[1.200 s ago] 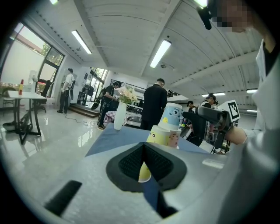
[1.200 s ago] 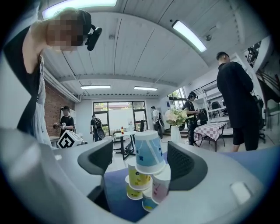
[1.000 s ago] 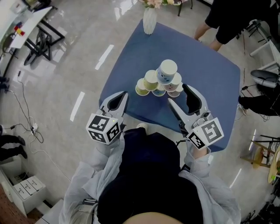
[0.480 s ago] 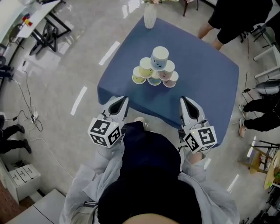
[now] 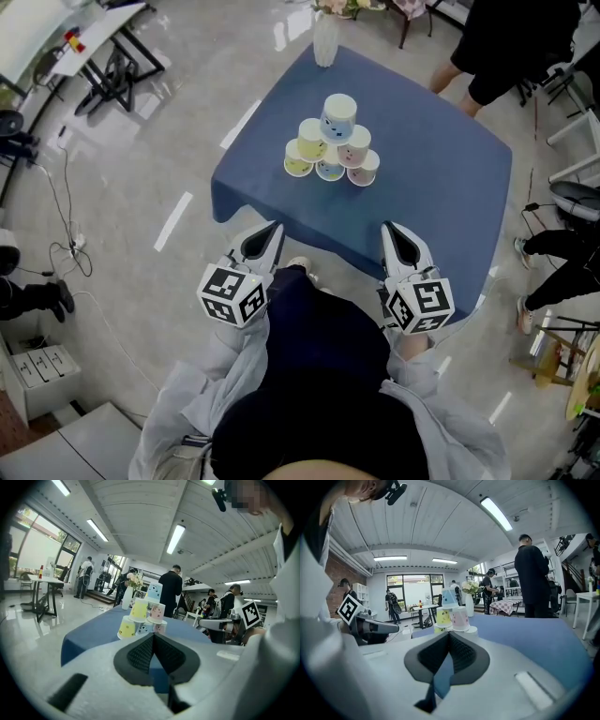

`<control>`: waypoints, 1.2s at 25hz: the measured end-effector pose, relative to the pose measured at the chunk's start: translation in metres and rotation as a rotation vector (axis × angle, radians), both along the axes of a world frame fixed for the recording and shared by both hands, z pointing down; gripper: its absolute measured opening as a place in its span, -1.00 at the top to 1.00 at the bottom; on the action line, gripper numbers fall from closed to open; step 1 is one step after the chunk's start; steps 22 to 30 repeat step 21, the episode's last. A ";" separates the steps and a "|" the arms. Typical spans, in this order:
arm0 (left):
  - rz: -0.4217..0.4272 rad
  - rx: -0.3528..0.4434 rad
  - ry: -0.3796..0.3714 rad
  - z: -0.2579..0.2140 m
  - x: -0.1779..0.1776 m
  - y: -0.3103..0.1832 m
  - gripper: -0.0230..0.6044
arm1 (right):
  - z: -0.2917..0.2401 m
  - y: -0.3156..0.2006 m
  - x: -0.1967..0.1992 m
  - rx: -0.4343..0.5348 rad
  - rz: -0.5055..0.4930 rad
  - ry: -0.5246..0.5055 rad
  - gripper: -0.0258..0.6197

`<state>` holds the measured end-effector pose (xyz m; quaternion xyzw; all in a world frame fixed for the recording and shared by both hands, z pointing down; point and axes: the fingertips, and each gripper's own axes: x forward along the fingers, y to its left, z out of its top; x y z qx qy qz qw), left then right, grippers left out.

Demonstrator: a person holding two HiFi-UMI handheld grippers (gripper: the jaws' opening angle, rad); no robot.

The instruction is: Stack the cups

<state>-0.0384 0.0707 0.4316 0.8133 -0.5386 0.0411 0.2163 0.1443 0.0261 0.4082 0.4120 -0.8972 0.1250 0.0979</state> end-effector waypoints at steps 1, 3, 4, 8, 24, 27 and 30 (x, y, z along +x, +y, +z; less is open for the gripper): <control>-0.003 0.002 0.001 0.000 0.002 0.002 0.93 | 0.001 0.002 0.000 0.000 -0.004 0.003 0.89; -0.012 0.006 0.002 0.001 0.003 0.006 0.93 | 0.004 0.004 0.002 -0.001 -0.010 0.003 0.89; -0.018 0.008 0.002 0.001 0.003 0.007 0.93 | 0.005 0.004 0.002 0.000 -0.012 0.002 0.89; -0.032 0.010 0.003 0.002 0.005 0.012 0.93 | 0.006 0.007 0.006 -0.002 -0.018 0.005 0.89; -0.047 0.004 -0.004 -0.001 0.008 0.020 0.93 | 0.002 0.013 0.005 0.005 -0.041 -0.003 0.89; -0.047 0.004 -0.004 -0.001 0.008 0.020 0.93 | 0.002 0.013 0.005 0.005 -0.041 -0.003 0.89; -0.047 0.004 -0.004 -0.001 0.008 0.020 0.93 | 0.002 0.013 0.005 0.005 -0.041 -0.003 0.89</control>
